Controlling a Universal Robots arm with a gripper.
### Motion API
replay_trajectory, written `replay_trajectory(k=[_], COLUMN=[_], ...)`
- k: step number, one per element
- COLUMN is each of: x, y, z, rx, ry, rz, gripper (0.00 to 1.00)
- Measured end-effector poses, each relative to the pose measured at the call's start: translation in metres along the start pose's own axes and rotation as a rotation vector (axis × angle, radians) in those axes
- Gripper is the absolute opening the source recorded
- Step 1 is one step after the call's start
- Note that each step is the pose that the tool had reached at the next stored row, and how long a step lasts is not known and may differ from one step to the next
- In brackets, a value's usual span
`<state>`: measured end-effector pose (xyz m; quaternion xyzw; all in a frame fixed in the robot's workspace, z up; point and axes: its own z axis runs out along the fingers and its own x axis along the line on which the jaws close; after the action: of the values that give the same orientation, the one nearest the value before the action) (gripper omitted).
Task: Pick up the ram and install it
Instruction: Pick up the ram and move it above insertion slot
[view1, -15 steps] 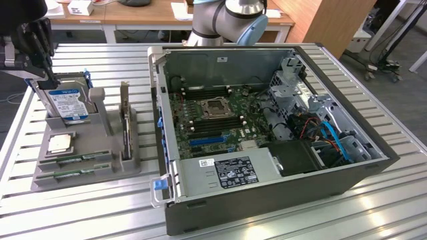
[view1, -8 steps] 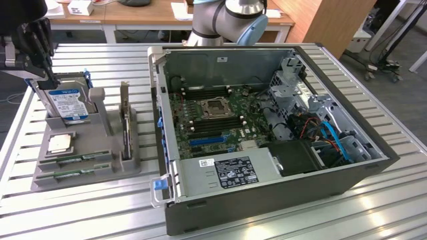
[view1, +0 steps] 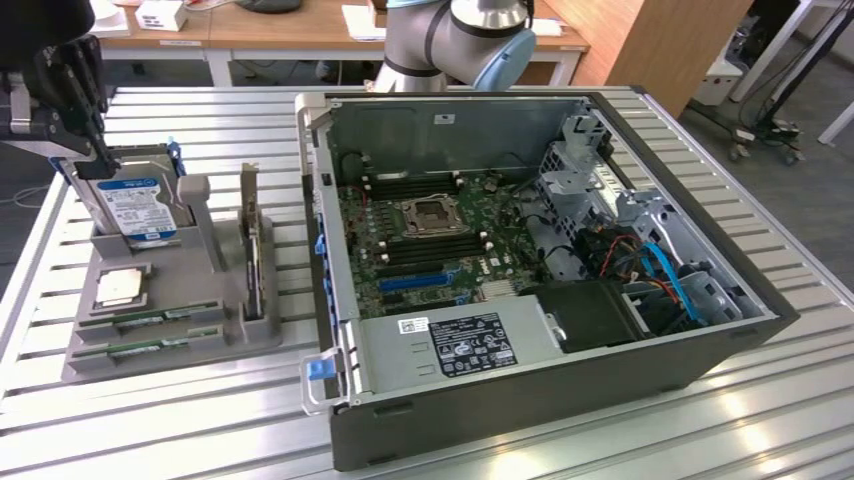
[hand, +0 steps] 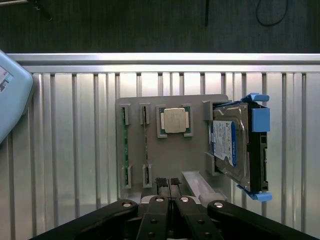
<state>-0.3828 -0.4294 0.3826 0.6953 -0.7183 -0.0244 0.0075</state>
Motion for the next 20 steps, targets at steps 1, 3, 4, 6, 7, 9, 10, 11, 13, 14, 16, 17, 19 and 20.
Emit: replay_trajectory(k=[1,3,4,6,7,9,10,11,13,14,16,17,19,20], x=[0.000,0.000,0.000,0.000,0.000,0.000,0.000,0.000,0.000,0.000,0.000,0.000,0.000,0.000], y=[0.0000,0.0000,0.0000,0.0000,0.0000,0.0000,0.0000,0.0000,-0.0001,-0.0001,-0.0002,-0.0002,-0.0004,-0.0004], z=[0.0000,0.0000,0.0000,0.0000,0.0000,0.0000,0.0000,0.0002,0.0020,0.0033,0.0061,0.0074,0.0104,0.0120], rx=[0.0000,0.0000,0.0000,0.0000,0.0000,0.0001,0.0000,0.0000,0.0001,0.0000,0.0001,0.0000,0.0001,0.0000], ry=[0.0001,0.0000,0.0000,0.0000,0.0000,0.0000,0.0000,0.0001,-0.0001,-0.0001,-0.0007,-0.0009,-0.0011,-0.0011], rz=[0.000,0.000,0.000,0.000,0.000,0.000,0.000,0.000,0.000,0.000,0.000,0.000,0.000,0.000], gripper=[0.10,0.10,0.11,0.16,0.24,0.24,0.24,0.24,0.24,0.24,0.24,0.24,0.24,0.24])
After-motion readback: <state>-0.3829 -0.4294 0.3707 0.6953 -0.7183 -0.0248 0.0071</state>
